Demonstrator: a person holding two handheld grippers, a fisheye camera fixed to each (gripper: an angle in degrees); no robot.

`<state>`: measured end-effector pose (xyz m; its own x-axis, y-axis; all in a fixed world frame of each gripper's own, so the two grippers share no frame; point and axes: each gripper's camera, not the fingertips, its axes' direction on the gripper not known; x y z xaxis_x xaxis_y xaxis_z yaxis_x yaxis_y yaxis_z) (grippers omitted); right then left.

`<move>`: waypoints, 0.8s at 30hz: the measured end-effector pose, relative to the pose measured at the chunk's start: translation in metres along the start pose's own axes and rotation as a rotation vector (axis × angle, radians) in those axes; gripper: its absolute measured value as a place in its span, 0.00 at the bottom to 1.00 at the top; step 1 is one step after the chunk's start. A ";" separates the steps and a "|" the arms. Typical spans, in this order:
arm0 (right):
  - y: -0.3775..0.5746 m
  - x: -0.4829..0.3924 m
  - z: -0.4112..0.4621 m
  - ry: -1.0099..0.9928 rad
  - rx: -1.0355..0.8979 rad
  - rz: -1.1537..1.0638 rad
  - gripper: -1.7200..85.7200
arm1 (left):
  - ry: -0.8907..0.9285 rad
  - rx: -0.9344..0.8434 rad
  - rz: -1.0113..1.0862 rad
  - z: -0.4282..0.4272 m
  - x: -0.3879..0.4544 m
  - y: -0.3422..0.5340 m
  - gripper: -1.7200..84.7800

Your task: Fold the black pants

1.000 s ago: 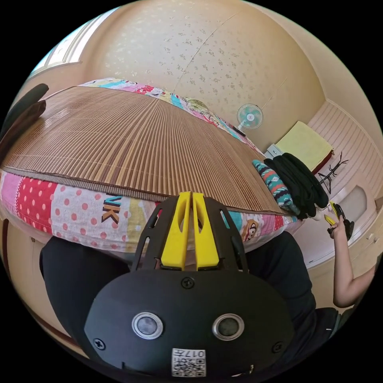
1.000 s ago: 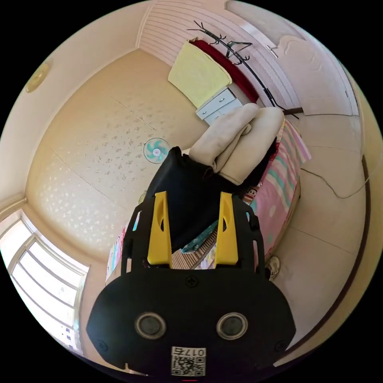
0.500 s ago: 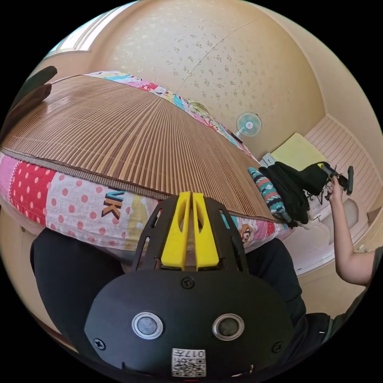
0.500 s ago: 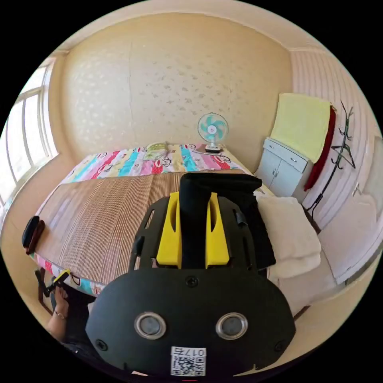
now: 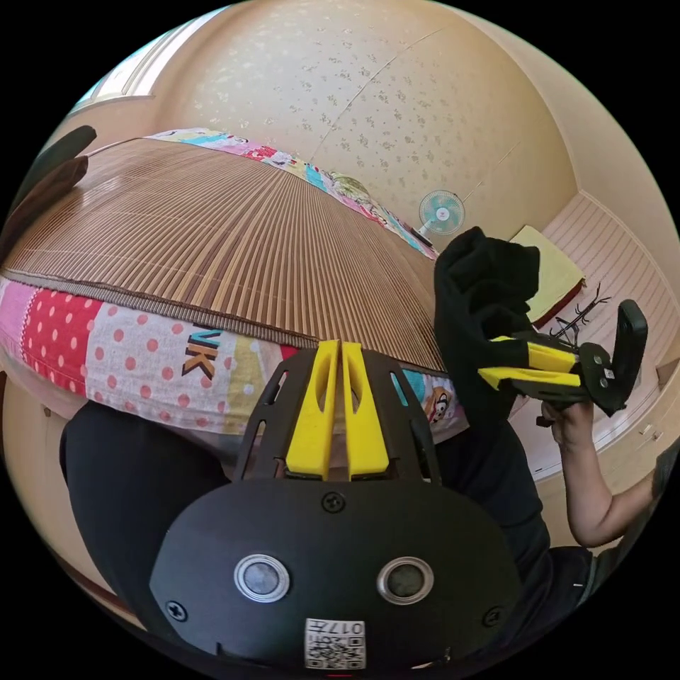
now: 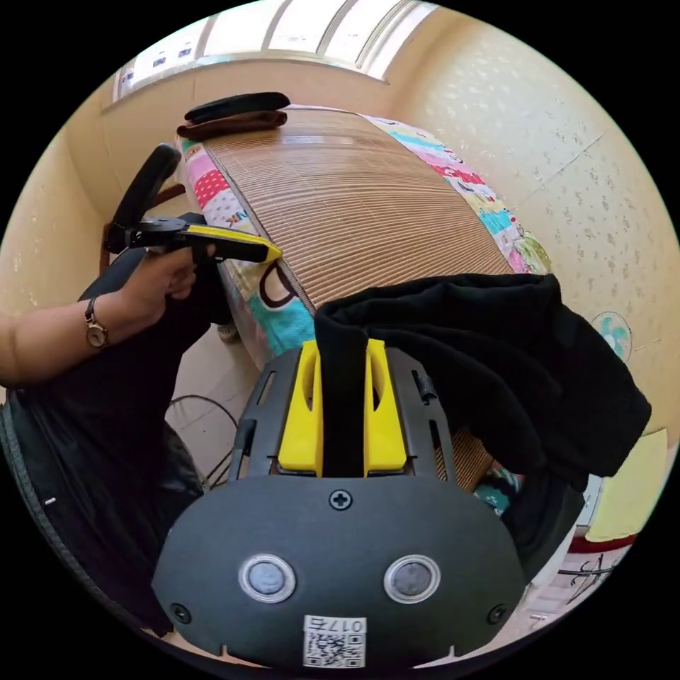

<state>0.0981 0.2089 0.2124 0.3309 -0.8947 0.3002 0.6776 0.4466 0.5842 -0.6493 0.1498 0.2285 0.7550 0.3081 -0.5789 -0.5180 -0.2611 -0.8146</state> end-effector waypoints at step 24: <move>0.119 0.452 0.114 -0.403 0.218 1.102 0.13 | -0.030 -0.005 0.031 0.071 0.070 0.036 0.01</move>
<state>0.2535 -0.1412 0.5041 0.4080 0.0217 0.9127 0.0198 0.9993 -0.0326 -0.6433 0.2270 0.1561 0.7261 0.3270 -0.6048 -0.5391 -0.2753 -0.7960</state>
